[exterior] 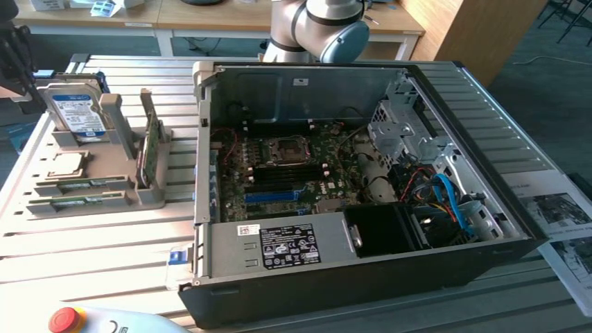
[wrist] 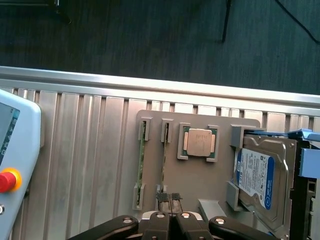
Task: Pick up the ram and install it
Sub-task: 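Pick up the ram and move it above insertion slot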
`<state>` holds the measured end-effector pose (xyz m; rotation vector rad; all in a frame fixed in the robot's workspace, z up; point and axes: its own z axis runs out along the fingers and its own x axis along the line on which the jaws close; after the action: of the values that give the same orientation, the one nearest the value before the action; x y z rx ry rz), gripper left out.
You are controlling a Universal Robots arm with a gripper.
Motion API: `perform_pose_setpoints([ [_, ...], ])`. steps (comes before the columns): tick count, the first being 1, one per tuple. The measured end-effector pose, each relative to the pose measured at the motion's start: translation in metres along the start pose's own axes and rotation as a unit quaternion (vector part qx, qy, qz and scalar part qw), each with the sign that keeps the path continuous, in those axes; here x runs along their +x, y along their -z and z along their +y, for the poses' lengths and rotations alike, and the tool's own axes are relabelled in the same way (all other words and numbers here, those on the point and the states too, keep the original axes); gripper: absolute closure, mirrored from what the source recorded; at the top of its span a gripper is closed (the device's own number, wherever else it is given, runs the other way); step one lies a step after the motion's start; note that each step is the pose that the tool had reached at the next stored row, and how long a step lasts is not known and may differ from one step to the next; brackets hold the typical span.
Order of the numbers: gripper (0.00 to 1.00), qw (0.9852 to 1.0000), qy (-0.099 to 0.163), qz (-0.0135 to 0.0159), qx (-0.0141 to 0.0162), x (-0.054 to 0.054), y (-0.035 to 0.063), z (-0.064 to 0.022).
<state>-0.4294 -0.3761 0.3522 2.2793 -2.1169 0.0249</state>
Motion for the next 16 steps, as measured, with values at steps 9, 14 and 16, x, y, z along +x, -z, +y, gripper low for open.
perform_pose_setpoints([
  [9, 0.90, 1.0000, -0.001, -0.0008, 0.0004, -0.001, -0.0173, -0.0002],
  [14, 0.90, 1.0000, -0.001, -0.0016, 0.0004, -0.001, -0.0298, -0.0003],
  [16, 0.90, 1.0000, -0.001, -0.0017, 0.0004, -0.001, -0.0325, -0.0004],
])
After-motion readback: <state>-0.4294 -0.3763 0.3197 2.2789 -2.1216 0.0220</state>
